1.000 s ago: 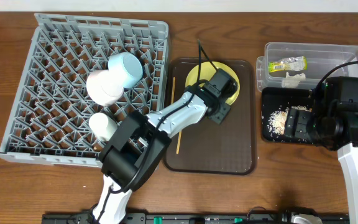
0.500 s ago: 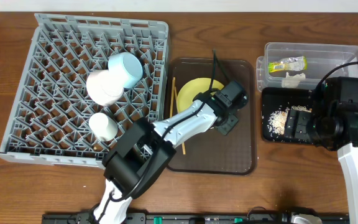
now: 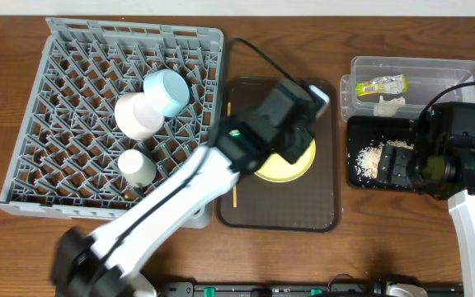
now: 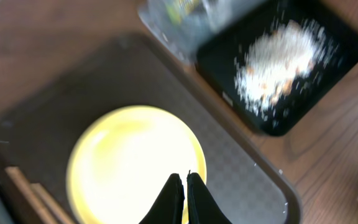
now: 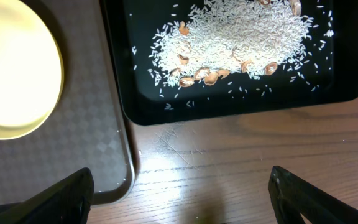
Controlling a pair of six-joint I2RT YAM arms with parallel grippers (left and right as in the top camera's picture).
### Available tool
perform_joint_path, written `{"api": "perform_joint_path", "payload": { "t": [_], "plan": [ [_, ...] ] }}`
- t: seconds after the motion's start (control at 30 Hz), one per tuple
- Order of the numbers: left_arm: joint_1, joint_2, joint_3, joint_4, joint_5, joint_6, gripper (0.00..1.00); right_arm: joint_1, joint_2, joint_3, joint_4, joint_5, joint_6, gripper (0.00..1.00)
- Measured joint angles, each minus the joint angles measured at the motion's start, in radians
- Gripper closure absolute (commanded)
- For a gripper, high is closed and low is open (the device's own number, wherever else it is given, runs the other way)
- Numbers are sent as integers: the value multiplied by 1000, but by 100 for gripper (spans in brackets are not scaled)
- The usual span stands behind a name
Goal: Sort waste into correct bins and load items into the dishwasher
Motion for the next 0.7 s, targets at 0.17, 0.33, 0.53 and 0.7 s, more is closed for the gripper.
{"api": "perform_joint_path", "payload": {
  "t": [0.17,0.33,0.53,0.7],
  "plan": [
    [100,-95,0,-19,8,-50,94,0,0,0,-2,0,0,12],
    [229,-114,0,-46,66,-80,94,0,0,0,-3,0,0,12],
    [269,-103,0,-156,84,-95,94,0,0,0,-3,0,0,12],
    [269,-53,-8,-303,98,-151,94,0,0,0,-1,0,0,12]
  ]
}}
